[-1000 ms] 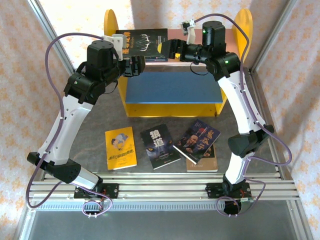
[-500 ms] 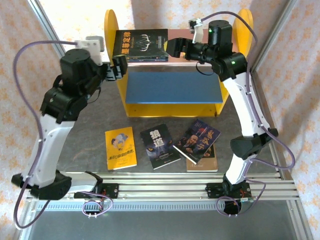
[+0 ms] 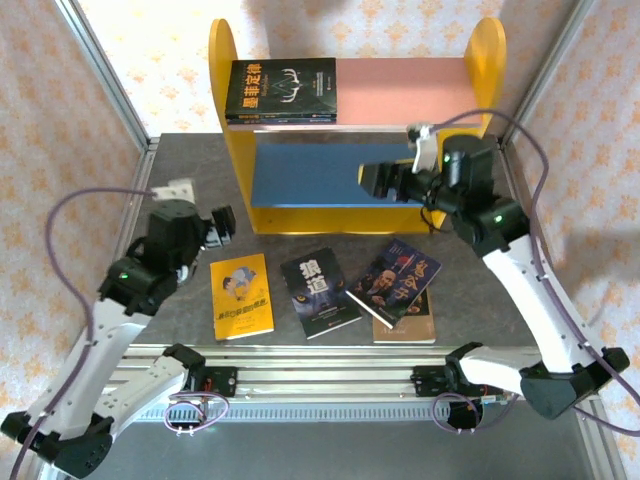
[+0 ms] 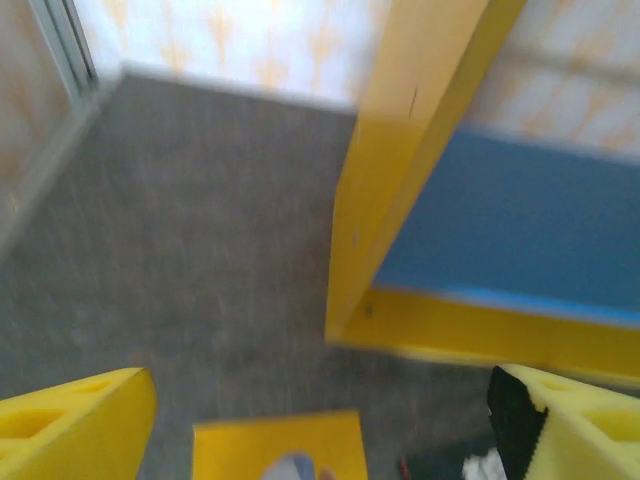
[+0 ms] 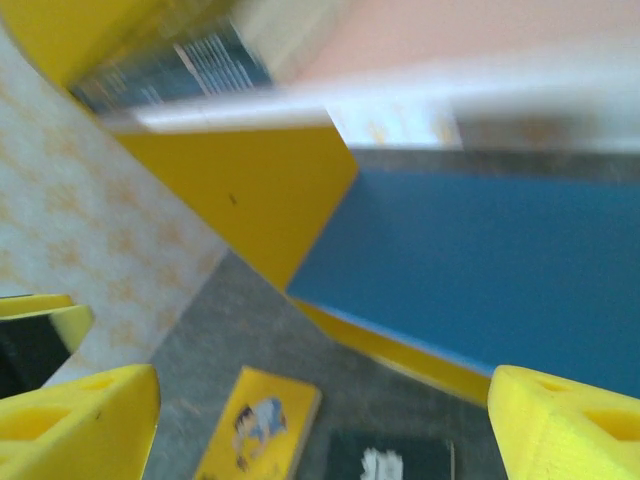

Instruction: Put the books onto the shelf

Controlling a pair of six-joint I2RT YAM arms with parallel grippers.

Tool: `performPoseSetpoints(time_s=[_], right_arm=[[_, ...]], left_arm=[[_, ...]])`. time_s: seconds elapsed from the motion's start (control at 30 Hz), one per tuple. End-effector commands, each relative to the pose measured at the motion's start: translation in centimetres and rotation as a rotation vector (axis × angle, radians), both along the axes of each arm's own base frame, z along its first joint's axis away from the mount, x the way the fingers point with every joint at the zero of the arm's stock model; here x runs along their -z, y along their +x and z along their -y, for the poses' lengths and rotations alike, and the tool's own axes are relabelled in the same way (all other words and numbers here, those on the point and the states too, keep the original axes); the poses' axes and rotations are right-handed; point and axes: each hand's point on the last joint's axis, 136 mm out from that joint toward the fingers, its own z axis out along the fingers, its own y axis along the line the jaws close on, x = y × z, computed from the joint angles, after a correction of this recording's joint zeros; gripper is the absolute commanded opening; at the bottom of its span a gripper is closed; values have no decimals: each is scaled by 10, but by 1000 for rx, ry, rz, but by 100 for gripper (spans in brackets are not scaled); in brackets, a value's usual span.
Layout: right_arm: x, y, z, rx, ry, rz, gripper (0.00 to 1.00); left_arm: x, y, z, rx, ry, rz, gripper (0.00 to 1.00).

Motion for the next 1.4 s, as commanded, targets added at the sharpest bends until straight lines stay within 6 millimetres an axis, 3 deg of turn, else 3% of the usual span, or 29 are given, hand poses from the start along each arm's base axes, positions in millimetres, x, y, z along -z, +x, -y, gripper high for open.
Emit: performPoseSetpoints(time_s=[0.0,0.07,0.23,0.43,0.57,0.7,0.8,1.03,1.2,1.37], right_arm=[[75,9,-4,65,-92,-110,84],[115,3,-3,78,-160,-187,84],[188,-12,-9,58,-242,-349,80],[241,-25,26,219,-320,-448,80],[263,-36,32,253,-306,-508,80],[278,-46,65,386,-381,-527,81],[265,-49,70,401,-345,-479,83],[253,-41,37,250,-285,-459,81],[257,-28,5,141,-250,-475,78],[266,-18,-12,68,-290,-484,76]], left_arm=[[63,5,26,9,-137,-137,84],[96,2,35,7,-127,-230,83],[126,-4,42,-1,-99,-307,83],[141,-1,65,45,-190,-306,82],[147,2,73,76,-180,-327,82],[147,7,96,149,-190,-343,81],[153,9,105,174,-174,-352,82],[184,5,129,197,-187,-460,81],[199,-3,148,223,-198,-498,81],[208,-12,159,238,-204,-529,81]])
